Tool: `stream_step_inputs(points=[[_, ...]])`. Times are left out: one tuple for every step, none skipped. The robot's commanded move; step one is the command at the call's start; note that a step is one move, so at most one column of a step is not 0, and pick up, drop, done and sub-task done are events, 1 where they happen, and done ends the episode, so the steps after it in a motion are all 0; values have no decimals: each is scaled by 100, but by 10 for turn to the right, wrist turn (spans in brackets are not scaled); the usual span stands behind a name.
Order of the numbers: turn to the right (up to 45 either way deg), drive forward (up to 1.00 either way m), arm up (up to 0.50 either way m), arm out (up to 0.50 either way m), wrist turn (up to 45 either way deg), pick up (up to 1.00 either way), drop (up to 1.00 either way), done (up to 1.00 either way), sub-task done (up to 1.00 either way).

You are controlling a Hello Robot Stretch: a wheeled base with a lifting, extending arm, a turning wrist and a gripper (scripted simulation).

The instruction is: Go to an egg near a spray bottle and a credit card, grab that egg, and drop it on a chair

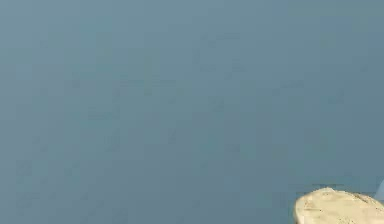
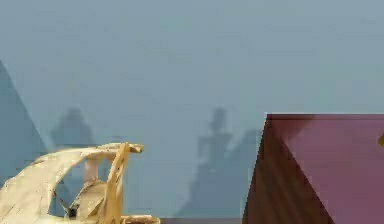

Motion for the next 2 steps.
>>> stream_step_inputs(points=[[-240, 0, 0, 0, 0, 0, 0, 0, 0], [-30, 0, 0, 0, 0, 0, 0, 0, 0]])
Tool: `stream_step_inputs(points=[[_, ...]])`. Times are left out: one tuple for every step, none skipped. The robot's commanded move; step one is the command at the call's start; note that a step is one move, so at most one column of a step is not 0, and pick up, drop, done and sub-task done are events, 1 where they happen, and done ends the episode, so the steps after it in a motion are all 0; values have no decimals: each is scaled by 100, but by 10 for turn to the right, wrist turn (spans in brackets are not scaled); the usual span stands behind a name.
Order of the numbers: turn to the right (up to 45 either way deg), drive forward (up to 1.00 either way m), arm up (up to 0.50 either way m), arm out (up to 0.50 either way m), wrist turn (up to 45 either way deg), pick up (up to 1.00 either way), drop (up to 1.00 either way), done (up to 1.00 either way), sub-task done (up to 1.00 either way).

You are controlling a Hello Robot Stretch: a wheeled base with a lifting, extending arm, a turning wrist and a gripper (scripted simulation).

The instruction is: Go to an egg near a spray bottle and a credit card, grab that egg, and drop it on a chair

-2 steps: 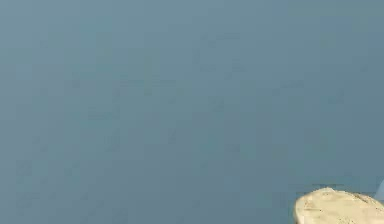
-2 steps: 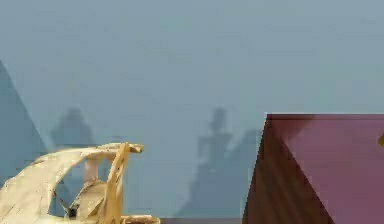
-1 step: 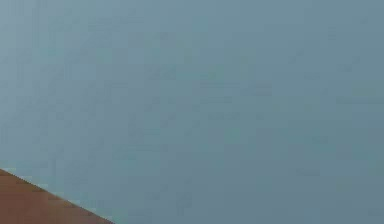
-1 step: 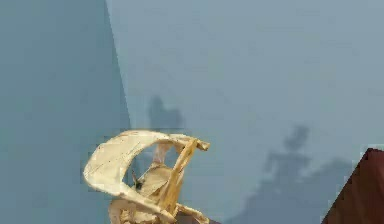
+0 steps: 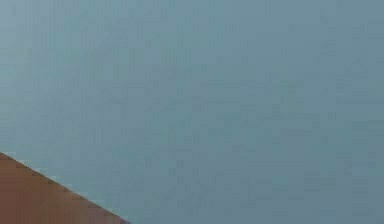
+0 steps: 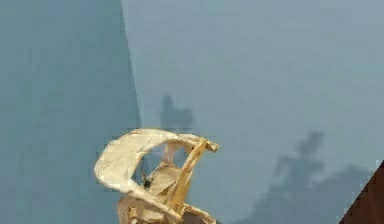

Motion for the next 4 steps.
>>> stream_step_inputs(points=[[0, 10, 0, 0, 0, 0, 0, 0, 0], [-450, 0, 0, 0, 0, 0, 0, 0, 0], [-450, 0, 0, 0, 0, 0, 0, 0, 0], [-450, 0, 0, 0, 0, 0, 0, 0, 0]])
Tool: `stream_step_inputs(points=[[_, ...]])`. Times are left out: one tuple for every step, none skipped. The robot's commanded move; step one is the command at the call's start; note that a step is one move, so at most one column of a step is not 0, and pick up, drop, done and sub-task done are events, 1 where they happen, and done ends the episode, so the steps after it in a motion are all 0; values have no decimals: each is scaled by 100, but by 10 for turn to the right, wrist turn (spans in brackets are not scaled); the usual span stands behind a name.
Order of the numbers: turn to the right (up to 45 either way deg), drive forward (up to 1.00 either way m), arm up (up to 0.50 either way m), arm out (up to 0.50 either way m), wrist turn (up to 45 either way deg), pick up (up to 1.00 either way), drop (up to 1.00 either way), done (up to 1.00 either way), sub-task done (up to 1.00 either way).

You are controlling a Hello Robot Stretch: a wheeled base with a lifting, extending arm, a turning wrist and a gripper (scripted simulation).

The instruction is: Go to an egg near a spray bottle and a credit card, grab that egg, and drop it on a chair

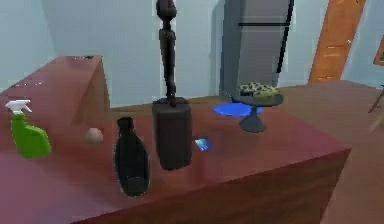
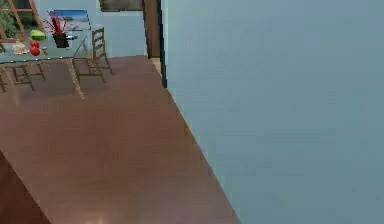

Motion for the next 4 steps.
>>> stream_step_inputs(points=[[-450, 0, 0, 0, 0, 0, 0, 0, 0], [-450, 0, 0, 0, 0, 0, 0, 0, 0], [-240, 0, 0, 0, 0, 0, 0, 0, 0], [-30, 0, 0, 0, 0, 0, 0, 0, 0]])
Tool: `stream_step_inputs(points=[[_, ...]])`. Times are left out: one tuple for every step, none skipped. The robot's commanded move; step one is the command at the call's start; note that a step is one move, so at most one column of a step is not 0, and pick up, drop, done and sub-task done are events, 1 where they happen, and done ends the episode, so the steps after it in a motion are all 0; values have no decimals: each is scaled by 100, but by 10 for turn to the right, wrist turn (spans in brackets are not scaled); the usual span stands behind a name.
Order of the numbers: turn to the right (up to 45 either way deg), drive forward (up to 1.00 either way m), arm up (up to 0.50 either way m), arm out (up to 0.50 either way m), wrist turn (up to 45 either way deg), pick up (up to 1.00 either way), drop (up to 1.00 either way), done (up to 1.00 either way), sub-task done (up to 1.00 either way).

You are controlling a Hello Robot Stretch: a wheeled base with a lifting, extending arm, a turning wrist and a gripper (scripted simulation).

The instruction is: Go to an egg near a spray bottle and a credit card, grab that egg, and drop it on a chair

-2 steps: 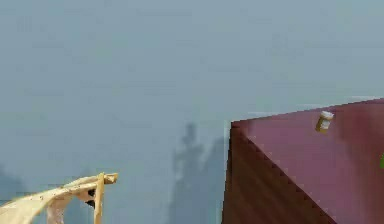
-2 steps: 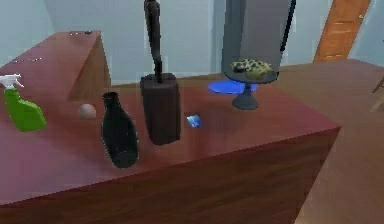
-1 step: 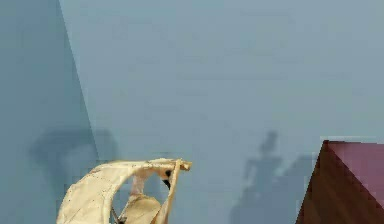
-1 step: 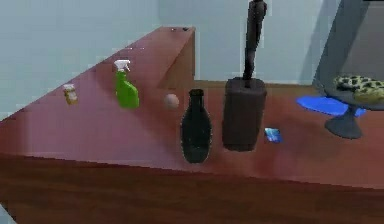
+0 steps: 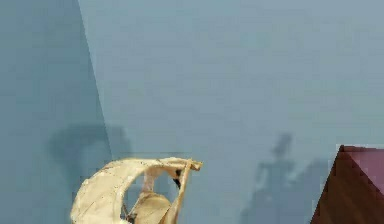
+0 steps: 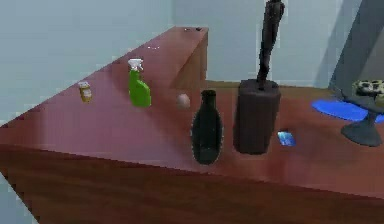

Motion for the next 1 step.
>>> stream_step_inputs(points=[[390, 0, 0, 0, 0, 0, 0, 0, 0]])
